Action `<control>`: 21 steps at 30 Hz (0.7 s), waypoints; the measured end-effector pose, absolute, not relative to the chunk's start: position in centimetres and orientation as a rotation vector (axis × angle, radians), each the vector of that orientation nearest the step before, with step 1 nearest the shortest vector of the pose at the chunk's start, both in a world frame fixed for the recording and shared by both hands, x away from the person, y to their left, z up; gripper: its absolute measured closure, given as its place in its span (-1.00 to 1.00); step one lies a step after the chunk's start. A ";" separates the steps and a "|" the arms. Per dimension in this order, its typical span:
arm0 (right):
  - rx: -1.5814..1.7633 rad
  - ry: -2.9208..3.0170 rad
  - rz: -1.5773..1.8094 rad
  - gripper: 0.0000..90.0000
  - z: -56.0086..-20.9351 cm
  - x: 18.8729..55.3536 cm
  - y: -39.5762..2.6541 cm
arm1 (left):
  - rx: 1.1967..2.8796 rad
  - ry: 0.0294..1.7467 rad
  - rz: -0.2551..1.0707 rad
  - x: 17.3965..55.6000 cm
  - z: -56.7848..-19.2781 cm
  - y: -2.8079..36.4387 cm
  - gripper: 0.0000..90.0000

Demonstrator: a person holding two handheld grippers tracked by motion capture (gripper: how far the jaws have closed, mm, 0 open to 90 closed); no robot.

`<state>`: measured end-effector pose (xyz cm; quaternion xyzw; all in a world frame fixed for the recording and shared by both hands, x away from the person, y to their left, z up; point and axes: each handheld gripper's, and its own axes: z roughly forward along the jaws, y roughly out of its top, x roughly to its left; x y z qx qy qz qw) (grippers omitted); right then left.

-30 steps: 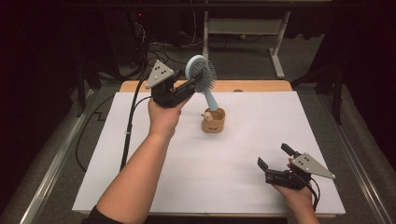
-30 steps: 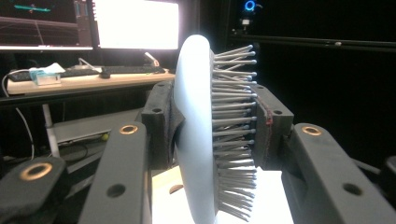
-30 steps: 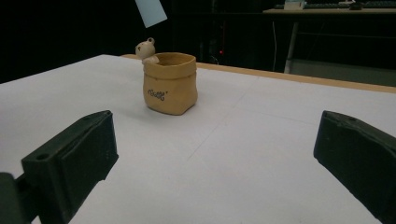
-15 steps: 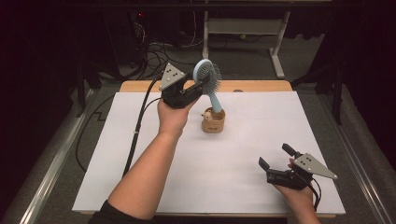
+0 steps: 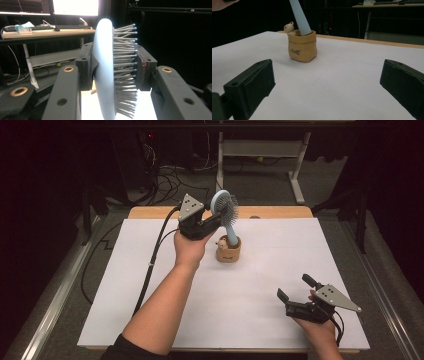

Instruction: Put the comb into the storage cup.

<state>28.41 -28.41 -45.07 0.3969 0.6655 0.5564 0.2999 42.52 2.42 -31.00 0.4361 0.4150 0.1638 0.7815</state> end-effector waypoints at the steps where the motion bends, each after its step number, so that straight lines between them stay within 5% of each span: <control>1: 1.053 1.768 1.477 -1.00 -45.1 28.4 -28.4 | 0.941 0.900 0.354 42.6 -31.1 2.4 0.29; 21: 1.046 1.769 1.483 -1.00 -45.1 28.3 -28.4 | 0.956 0.937 0.350 43.1 -33.4 1.9 0.28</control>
